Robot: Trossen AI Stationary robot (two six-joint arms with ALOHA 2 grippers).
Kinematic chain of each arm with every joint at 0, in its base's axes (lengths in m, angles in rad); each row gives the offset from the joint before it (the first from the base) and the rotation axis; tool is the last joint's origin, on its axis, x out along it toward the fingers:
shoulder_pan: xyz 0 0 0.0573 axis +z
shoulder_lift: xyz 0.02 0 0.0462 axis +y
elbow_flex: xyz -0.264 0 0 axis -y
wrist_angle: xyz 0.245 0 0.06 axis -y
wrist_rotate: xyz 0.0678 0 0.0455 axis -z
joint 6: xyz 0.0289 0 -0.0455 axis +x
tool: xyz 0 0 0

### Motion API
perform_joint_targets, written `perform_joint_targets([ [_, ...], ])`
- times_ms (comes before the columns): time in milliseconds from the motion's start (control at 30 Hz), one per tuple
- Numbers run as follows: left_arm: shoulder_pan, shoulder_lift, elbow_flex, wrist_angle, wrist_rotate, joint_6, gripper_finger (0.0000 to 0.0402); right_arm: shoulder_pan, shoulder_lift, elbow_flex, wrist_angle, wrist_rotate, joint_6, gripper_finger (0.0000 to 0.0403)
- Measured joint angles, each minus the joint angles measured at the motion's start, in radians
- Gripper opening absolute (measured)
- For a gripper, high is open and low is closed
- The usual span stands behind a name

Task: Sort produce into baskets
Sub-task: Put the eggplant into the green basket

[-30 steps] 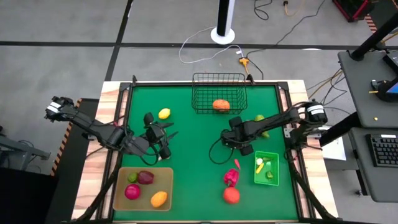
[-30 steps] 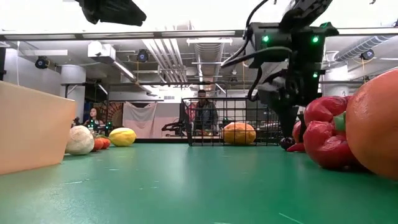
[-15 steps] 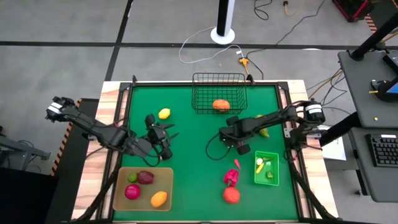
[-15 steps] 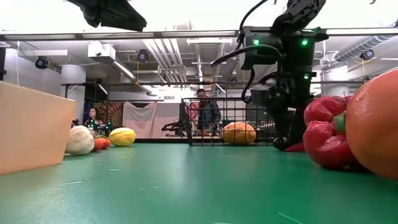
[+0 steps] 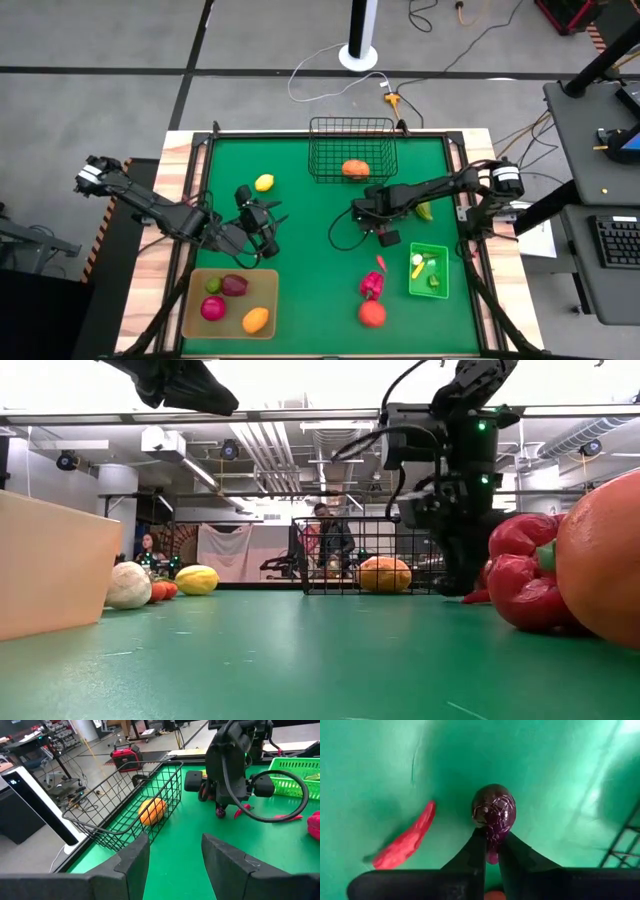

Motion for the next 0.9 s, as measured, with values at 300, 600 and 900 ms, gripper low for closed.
perform_joint_targets([
  [300,0.0,0.0,0.0,0.003,0.0,-0.003,0.0162,0.028,-0.034,0.137,-0.166,-0.025,0.112,0.0023],
  [600,0.0,0.0,0.0,0.003,0.0,-0.021,0.0162,0.145,-0.124,0.182,-0.27,-0.224,0.322,0.0023],
  [900,0.0,0.0,0.0,0.013,0.001,-0.029,0.0162,0.339,-0.227,0.151,-0.382,-0.325,0.617,0.0024],
])
